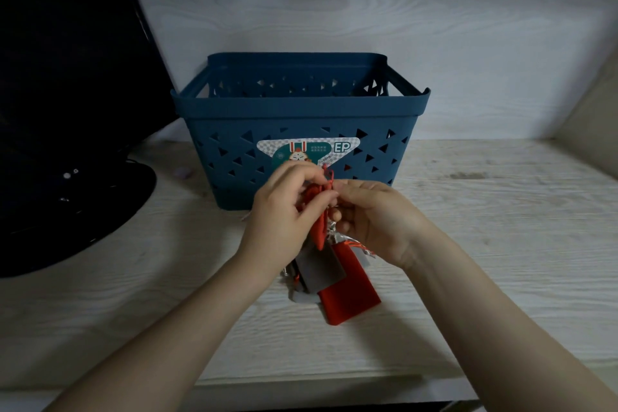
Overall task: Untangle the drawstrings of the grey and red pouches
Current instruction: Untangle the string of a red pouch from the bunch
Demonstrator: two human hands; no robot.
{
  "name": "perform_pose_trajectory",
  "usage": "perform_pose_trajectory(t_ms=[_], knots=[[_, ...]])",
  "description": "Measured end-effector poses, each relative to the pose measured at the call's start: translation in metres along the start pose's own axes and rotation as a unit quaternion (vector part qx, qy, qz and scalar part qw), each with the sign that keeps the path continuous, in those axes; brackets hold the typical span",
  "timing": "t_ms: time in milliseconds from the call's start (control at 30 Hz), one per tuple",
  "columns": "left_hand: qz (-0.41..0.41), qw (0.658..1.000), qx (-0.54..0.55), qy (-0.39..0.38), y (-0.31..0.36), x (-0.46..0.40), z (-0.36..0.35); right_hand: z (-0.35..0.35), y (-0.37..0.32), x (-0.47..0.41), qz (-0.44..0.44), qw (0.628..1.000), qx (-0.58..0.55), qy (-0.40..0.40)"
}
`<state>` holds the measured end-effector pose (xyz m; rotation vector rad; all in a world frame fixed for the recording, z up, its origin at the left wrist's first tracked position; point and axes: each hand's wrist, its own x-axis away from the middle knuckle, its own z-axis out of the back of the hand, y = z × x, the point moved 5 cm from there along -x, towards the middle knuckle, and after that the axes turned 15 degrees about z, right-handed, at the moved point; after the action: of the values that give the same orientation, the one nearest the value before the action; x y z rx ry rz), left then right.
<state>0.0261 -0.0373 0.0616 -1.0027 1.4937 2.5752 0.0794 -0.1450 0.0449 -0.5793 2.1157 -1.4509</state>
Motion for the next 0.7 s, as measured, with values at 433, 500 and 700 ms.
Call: perform_pose_trajectory(t_ms=[433, 500, 700], knots=[[-0.080, 0.993, -0.083, 0.040, 0.007, 0.003, 0.004, 0.000, -0.008, 0.003, -0.015, 0.998, 0.064, -0.013], [-0.079, 0.993, -0.078, 0.037, 0.007, 0.004, 0.004, 0.001, -0.010, 0.003, -0.011, 0.997, 0.073, -0.022], [-0.058, 0.995, -0.079, 0.013, 0.005, 0.000, 0.004, 0.003, -0.011, 0.004, -0.004, 0.997, 0.073, -0.017]])
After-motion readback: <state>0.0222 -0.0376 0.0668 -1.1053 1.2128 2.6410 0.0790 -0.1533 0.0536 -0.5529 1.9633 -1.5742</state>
